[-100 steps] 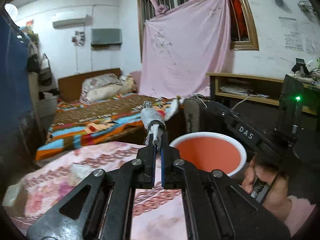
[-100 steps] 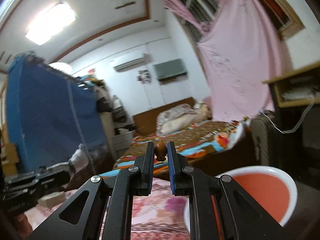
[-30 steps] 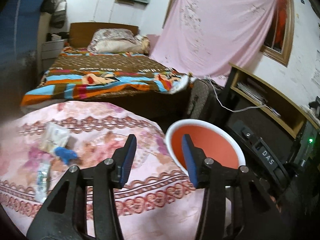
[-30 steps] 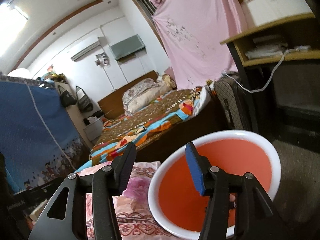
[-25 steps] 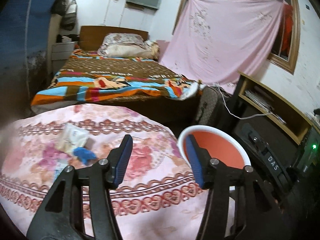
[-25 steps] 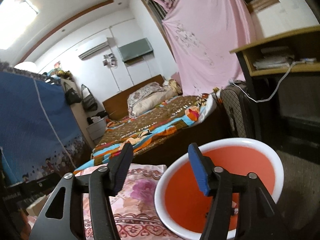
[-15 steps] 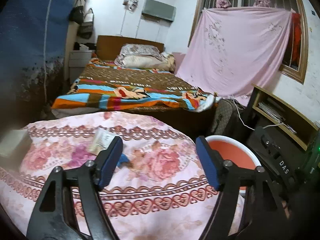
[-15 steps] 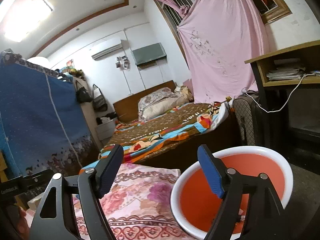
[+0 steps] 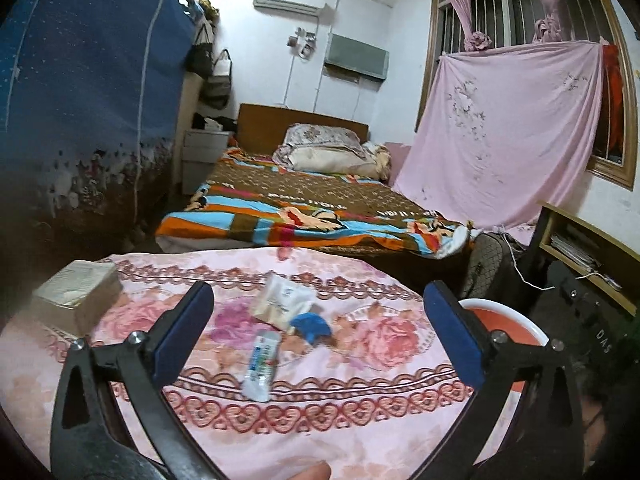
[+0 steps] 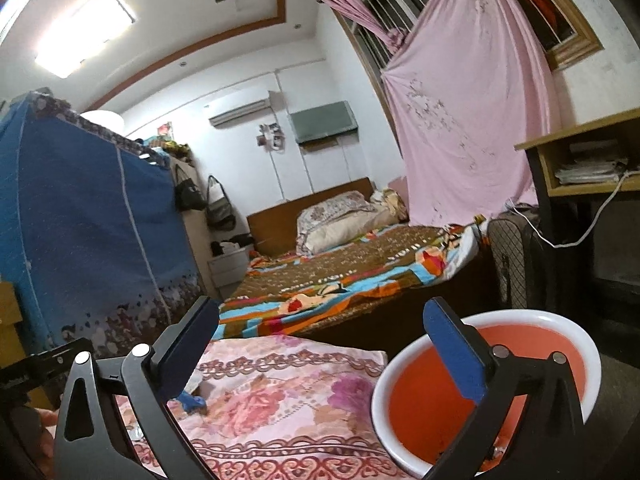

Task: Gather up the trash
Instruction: 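Move both tools back over the remaining trash on the quilt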

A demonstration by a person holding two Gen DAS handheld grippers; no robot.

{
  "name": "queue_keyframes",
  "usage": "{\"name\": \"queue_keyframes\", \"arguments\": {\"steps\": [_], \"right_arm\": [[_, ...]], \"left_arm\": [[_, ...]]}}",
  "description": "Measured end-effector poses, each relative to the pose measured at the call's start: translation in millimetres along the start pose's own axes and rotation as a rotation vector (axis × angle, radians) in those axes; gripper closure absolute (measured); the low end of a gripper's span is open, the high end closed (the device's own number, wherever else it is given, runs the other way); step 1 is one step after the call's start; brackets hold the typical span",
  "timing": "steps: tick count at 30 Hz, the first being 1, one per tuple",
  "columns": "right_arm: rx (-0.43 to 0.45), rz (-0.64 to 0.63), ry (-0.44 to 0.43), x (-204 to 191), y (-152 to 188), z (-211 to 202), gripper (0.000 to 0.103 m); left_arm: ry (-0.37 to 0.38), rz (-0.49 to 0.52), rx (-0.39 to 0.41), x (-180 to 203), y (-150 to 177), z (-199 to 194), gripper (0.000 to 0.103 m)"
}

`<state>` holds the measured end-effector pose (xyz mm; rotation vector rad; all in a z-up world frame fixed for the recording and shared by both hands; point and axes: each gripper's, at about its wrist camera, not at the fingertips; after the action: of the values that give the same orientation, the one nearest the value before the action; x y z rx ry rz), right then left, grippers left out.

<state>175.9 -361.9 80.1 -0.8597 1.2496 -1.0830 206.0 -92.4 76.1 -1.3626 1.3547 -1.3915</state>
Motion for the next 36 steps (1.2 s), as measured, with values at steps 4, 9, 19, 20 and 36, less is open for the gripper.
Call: {"name": "queue_keyframes", "arguments": {"steps": [4,9,19,20,36], "right_arm": [[0.013,-0.039,-0.045,-14,2,-2,0.000],[0.029,-0.079,-0.106,-32,5,-4,0.000],[0.038,-0.160,-0.199,-64,15,-8,0.000],[0.035,-0.170,-0.209,-68,16,-8,0.000],[-0.093,-0.257,-0.302,-101,34,21,0.000]], "left_arm": [[-0.022,-0.002,0.034,-13,1,-8,0.012],[-0.048,0.010,0.074,-28,-1,-18,0.012],[-0.095,0.053,0.132,-47,1,-32,0.012],[-0.098,0.061,0.135,-47,3,-32,0.012],[-0.100,0.127,0.127,-55,3,-26,0.012]]}}
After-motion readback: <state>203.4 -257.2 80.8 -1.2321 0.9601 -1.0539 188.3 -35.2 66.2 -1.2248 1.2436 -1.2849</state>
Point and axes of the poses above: each gripper's, at about its wrist camera, not at the fingertips, and z roughly the way its jaws point, x to its right, y to its underside, and after that the axes turned 11 degrees about x, right-handed
